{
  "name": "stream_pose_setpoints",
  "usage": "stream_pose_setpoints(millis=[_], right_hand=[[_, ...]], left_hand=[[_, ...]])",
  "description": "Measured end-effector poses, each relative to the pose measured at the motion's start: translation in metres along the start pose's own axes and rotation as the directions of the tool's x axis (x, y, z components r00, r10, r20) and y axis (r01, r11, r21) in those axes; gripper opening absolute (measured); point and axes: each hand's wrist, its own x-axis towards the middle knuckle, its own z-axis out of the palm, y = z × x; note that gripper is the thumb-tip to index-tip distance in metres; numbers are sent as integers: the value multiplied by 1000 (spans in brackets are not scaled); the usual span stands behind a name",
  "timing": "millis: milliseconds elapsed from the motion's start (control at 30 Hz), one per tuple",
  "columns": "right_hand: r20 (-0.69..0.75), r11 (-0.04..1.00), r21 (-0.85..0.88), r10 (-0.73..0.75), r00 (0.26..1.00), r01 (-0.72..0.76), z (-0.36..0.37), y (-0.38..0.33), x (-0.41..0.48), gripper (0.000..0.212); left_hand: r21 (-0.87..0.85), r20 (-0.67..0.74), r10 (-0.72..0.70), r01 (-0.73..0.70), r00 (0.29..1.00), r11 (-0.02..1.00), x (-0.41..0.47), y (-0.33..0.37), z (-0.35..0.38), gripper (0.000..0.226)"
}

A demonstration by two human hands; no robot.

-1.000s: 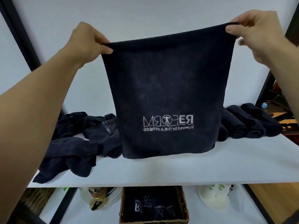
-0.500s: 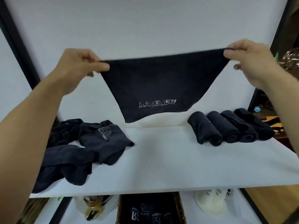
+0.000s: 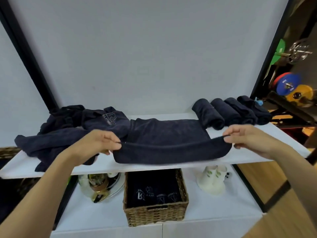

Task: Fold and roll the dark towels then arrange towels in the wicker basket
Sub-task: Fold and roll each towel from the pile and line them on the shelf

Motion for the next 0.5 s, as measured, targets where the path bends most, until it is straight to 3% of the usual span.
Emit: stream_pose_setpoints(millis=[100, 200, 300, 433, 500], right_hand=[[-162, 998, -41, -55, 985, 49, -5, -10, 33, 3], [-276, 982, -172, -120, 954, 74, -4, -18, 84, 4], [-350, 904, -426, -212, 913, 46, -3, -13, 143, 3], [-289, 627, -779, -313, 905, -32, 8, 4, 203, 9], [-187, 342, -936, -295, 937, -79, 16, 16, 220, 17]], left_hand=[[-115, -231, -29, 3, 973, 993, 34, 6, 2, 3], [-53, -399, -33, 12, 916, 998, 82, 12, 3, 2], [46, -497, -11, 39, 868, 998, 144, 12, 6, 9], [235, -522, -8, 153, 853, 960, 214, -3, 17, 10], [315, -485, -68, 247, 872, 916, 234, -17, 24, 11]])
